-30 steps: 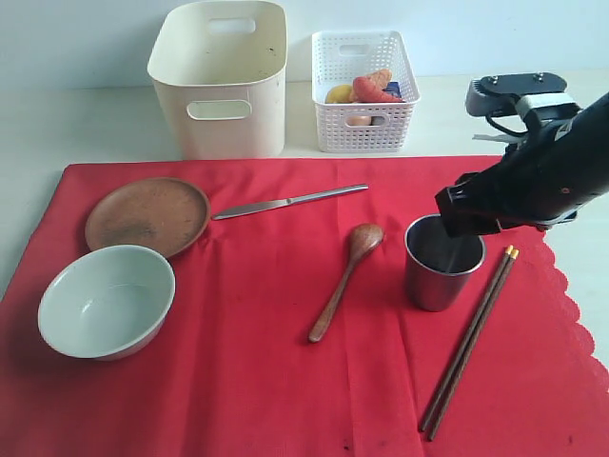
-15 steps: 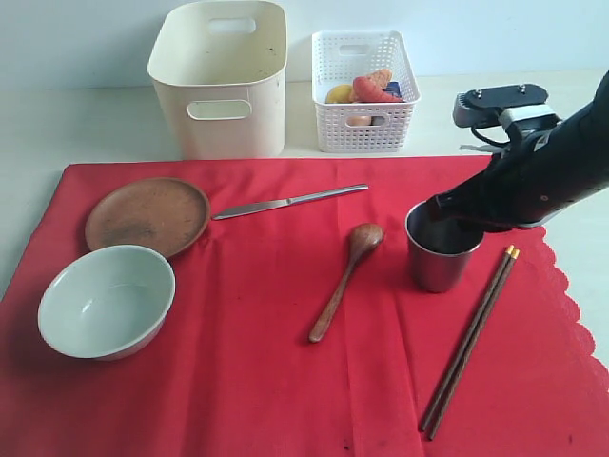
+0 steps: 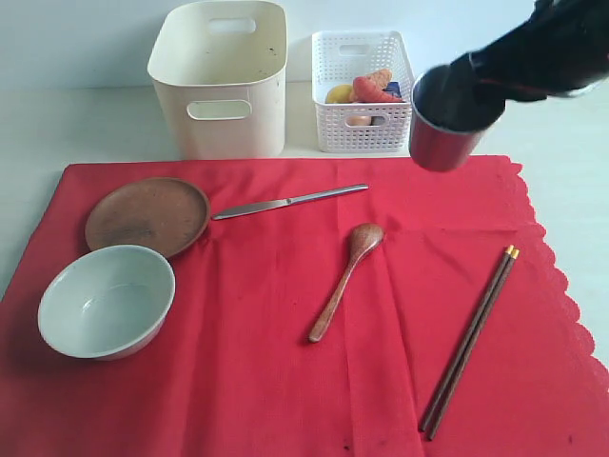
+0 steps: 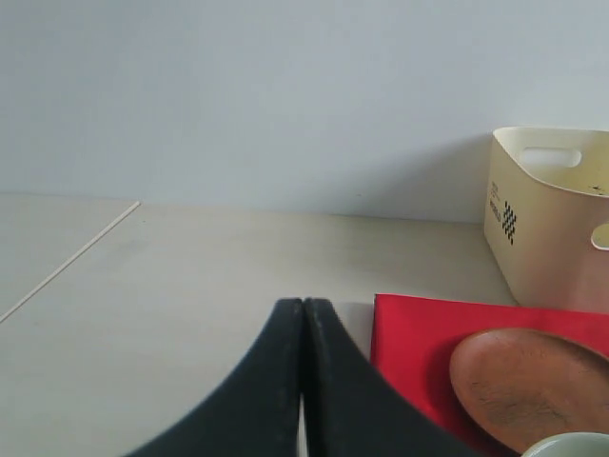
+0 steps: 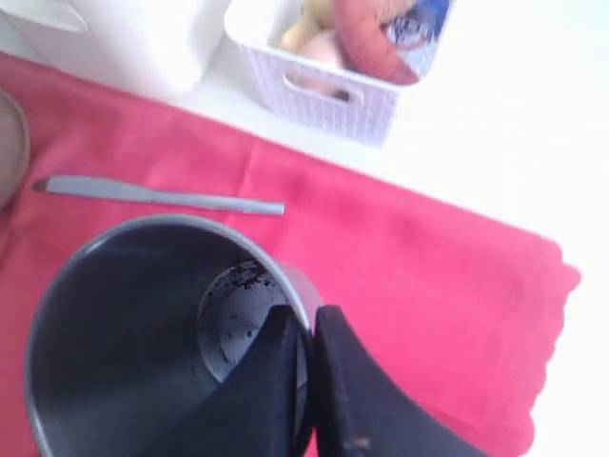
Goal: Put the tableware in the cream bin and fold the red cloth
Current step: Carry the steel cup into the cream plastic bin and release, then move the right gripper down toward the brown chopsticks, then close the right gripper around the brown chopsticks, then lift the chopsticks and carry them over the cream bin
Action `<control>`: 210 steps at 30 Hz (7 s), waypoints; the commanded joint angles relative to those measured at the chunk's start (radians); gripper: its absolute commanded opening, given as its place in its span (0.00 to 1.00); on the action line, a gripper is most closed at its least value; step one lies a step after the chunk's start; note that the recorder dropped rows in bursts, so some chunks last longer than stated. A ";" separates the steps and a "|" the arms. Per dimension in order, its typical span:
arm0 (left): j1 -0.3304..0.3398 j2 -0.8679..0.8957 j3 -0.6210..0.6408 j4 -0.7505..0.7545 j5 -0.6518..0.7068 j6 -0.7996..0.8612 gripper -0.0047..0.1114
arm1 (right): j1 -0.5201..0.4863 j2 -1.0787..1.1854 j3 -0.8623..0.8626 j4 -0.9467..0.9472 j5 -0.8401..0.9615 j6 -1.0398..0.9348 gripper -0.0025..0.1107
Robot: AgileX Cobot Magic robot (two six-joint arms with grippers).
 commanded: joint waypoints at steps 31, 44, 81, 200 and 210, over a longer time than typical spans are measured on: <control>0.002 -0.005 0.002 -0.006 -0.003 -0.007 0.05 | -0.005 0.600 -0.499 1.480 0.066 -1.355 0.02; 0.002 -0.005 0.002 -0.006 -0.003 -0.007 0.05 | 0.043 0.859 -0.700 1.480 0.051 -1.370 0.02; 0.002 -0.005 0.002 -0.006 -0.003 -0.007 0.05 | 0.175 0.636 -0.748 0.755 -0.185 -0.820 0.50; 0.002 -0.005 0.002 -0.006 -0.003 -0.007 0.05 | 0.414 0.461 0.198 -0.555 0.201 -0.652 0.49; 0.002 -0.005 0.002 -0.006 -0.003 -0.007 0.05 | 0.414 0.461 0.198 -0.582 0.180 -0.652 0.21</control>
